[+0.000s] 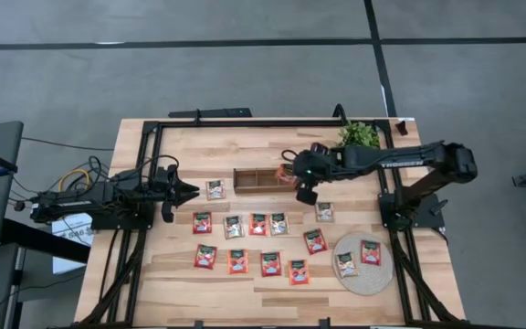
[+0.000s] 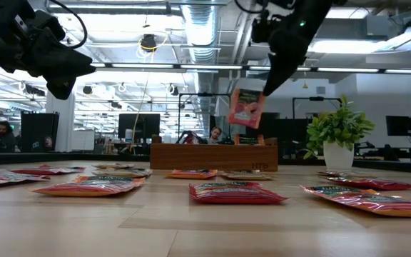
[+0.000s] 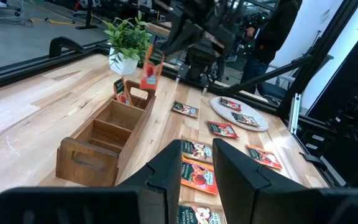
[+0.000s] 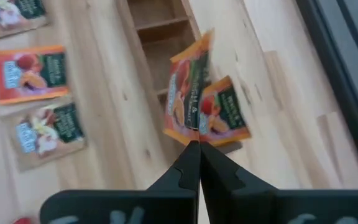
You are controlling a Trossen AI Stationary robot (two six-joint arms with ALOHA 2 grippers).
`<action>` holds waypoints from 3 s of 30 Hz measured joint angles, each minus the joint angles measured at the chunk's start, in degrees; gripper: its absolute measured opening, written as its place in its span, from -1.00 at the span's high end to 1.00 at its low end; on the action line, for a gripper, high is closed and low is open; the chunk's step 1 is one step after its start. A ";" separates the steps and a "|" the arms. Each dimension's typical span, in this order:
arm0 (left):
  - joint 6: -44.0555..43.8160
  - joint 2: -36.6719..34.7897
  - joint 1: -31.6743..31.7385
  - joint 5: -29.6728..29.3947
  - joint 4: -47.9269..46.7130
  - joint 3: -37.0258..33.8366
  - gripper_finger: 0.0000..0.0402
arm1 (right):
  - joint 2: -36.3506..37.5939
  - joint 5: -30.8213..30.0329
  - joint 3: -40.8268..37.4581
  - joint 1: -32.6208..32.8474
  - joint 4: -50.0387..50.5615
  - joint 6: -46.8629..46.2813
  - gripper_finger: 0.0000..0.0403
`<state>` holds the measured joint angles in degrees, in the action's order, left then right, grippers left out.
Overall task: Pick & Place Tea
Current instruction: Put the orange tea bag into the right section of the wooden organizer
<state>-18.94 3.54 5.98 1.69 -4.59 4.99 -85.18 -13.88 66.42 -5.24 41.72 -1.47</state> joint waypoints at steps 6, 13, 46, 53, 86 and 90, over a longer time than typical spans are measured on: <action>0.02 0.01 -0.01 0.00 -0.01 0.00 0.59 | -2.70 -0.14 1.93 -2.05 1.33 7.20 1.00; 0.03 0.01 -0.02 -0.01 -0.03 -0.01 0.59 | -4.12 -1.48 3.21 -4.21 4.80 14.43 1.00; 0.04 0.16 0.00 0.00 0.00 0.00 0.59 | -11.61 -1.06 3.56 -5.61 2.54 21.02 1.00; -0.04 0.16 0.00 0.00 0.01 0.00 0.59 | -12.67 -1.12 3.57 -5.79 2.14 21.02 1.00; 0.02 0.16 -0.02 -0.02 -0.03 -0.02 0.59 | -12.61 -1.26 6.36 -6.40 7.26 16.81 0.50; 0.31 0.16 -0.01 -0.02 -0.02 0.00 0.59 | -12.60 -1.28 11.51 -5.52 14.96 14.32 0.49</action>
<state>-18.63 3.70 5.97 1.67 -4.61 4.99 -97.78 -15.16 77.93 -10.75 56.69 12.85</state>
